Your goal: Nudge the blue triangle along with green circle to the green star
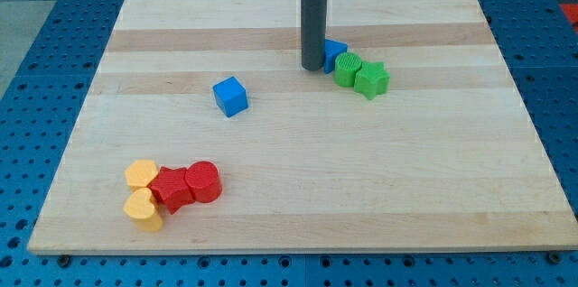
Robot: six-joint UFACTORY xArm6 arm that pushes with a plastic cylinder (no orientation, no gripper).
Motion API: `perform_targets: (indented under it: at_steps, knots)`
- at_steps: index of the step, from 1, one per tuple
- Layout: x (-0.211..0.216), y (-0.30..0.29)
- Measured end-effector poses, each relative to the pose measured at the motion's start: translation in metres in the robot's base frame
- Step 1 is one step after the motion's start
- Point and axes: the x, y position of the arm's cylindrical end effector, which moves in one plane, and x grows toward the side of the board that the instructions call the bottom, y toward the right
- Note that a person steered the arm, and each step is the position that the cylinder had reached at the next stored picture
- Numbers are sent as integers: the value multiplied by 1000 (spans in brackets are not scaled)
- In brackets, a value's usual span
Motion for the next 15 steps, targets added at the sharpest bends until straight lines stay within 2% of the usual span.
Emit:
perform_targets:
  at_steps: [2, 3, 4, 5, 6, 7, 8, 10, 11, 13, 14, 15]
  knots:
    - [0, 0]
    - [-10, -39]
    - [-29, -51]
    - [-91, -39]
    - [-99, -34]
    - [-99, -33]
    - [-73, 2]
    - [-70, 10]
    - [-48, 33]
    - [-48, 34]
    - [-26, 35]
    - [-27, 35]
